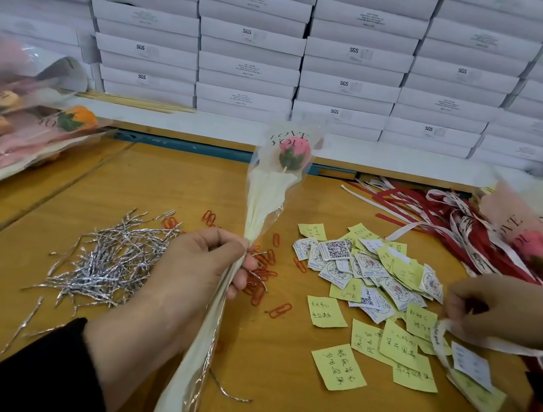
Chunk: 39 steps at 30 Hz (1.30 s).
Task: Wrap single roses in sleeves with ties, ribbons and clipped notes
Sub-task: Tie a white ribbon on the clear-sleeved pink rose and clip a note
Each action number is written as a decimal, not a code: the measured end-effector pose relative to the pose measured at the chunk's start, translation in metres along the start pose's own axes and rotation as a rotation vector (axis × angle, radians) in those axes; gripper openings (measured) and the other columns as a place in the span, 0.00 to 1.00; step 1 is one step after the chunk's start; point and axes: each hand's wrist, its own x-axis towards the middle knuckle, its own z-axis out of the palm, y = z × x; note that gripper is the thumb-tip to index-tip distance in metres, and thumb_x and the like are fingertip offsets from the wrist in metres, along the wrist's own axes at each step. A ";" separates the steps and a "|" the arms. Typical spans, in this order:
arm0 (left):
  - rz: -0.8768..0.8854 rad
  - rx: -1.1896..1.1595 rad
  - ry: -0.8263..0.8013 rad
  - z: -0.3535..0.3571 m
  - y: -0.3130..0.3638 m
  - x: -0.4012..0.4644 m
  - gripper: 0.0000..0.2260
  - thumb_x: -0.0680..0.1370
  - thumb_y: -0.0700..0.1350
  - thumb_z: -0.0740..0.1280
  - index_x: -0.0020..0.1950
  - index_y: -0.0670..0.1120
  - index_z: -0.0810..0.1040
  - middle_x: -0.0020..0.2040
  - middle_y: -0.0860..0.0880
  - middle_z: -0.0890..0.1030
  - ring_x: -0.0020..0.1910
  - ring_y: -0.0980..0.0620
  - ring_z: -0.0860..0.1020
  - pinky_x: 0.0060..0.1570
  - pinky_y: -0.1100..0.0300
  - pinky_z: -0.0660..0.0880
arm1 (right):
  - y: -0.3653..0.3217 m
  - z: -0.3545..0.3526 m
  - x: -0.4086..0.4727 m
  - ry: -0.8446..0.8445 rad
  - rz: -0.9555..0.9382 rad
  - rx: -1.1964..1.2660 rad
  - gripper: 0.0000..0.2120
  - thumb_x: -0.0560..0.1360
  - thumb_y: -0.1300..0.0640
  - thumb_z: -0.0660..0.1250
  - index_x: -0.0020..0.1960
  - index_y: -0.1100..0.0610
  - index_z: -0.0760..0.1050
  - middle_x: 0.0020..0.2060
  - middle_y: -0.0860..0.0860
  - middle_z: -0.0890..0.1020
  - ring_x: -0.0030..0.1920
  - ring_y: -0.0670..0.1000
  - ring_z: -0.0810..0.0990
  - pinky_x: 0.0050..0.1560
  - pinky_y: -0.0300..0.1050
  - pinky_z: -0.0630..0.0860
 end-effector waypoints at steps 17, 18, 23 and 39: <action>0.002 -0.095 0.024 0.007 0.005 -0.006 0.04 0.77 0.34 0.62 0.44 0.37 0.75 0.27 0.46 0.78 0.22 0.53 0.75 0.21 0.66 0.72 | -0.134 -0.022 -0.040 0.581 -0.586 0.942 0.07 0.71 0.65 0.67 0.36 0.57 0.74 0.22 0.51 0.77 0.19 0.44 0.67 0.19 0.31 0.63; 0.002 -0.110 0.022 0.007 0.005 -0.006 0.04 0.77 0.35 0.62 0.44 0.37 0.75 0.27 0.46 0.78 0.22 0.53 0.75 0.21 0.66 0.72 | -0.142 -0.016 -0.035 0.534 -0.564 0.919 0.07 0.72 0.66 0.67 0.37 0.59 0.74 0.23 0.52 0.78 0.19 0.44 0.68 0.20 0.32 0.64; 0.028 -0.100 0.007 0.008 0.005 -0.008 0.05 0.78 0.39 0.63 0.46 0.37 0.75 0.32 0.43 0.81 0.30 0.50 0.80 0.24 0.65 0.75 | -0.162 0.018 -0.004 0.328 -0.436 0.769 0.06 0.73 0.65 0.67 0.38 0.58 0.73 0.27 0.53 0.78 0.19 0.41 0.69 0.22 0.33 0.66; 0.060 0.003 0.108 -0.004 0.010 0.002 0.08 0.78 0.39 0.61 0.45 0.38 0.79 0.25 0.49 0.77 0.21 0.56 0.70 0.21 0.69 0.67 | -0.143 0.019 0.006 0.124 -0.405 0.832 0.04 0.75 0.66 0.66 0.42 0.59 0.76 0.28 0.50 0.81 0.23 0.44 0.74 0.23 0.34 0.69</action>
